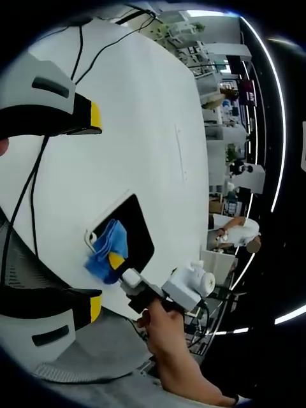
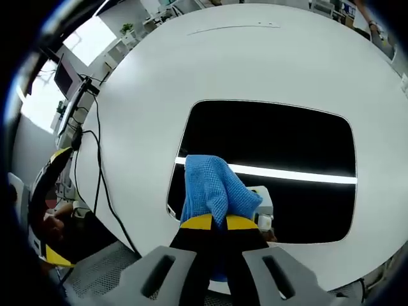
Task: Wipe the mirror surface with the cleaning cloth until all visible marks leave the cleaned area.
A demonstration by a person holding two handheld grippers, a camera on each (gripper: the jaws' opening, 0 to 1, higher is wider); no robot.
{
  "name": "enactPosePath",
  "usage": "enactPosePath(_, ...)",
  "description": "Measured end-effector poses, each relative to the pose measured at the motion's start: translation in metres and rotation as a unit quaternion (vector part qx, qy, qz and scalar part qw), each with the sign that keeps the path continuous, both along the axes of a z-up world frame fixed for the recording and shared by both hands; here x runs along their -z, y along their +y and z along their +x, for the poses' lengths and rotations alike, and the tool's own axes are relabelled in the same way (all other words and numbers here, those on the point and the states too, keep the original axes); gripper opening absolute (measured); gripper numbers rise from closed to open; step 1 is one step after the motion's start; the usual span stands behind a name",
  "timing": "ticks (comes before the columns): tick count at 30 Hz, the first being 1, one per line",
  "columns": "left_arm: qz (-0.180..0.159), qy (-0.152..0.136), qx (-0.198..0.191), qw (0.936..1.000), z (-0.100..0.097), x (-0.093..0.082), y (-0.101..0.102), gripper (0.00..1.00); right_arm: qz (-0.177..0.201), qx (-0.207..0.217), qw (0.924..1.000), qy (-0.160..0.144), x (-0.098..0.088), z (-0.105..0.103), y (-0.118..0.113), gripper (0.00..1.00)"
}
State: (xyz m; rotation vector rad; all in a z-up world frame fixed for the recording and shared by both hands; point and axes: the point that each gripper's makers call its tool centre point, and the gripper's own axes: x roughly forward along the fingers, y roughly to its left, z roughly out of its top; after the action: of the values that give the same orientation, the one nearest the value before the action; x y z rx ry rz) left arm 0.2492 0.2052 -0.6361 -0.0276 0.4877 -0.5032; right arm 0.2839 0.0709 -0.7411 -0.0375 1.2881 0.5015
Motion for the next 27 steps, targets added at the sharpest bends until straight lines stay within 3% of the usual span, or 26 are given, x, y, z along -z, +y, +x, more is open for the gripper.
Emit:
enactPosePath(8, 0.008, -0.005, 0.003, 1.0, 0.001, 0.009, -0.026, 0.99, 0.011, -0.013, 0.9999, 0.0, -0.002, -0.007, 0.0, 0.0)
enactPosePath(12, -0.001, -0.001, -0.009, 1.0, 0.003, 0.009, -0.03, 0.99, 0.018, -0.008, 0.9998, 0.009, -0.002, -0.011, -0.002, 0.0)
enactPosePath(15, 0.016, -0.01, -0.001, 0.9998, 0.005, 0.008, -0.036, 0.99, 0.013, -0.027, 0.9995, 0.006, 0.0, -0.014, 0.0, 0.0)
enactPosePath(27, 0.02, -0.007, -0.01, 0.9997, 0.013, 0.016, -0.046, 0.99, 0.025, -0.04, 0.9988, 0.007, -0.002, -0.015, -0.002, 0.0)
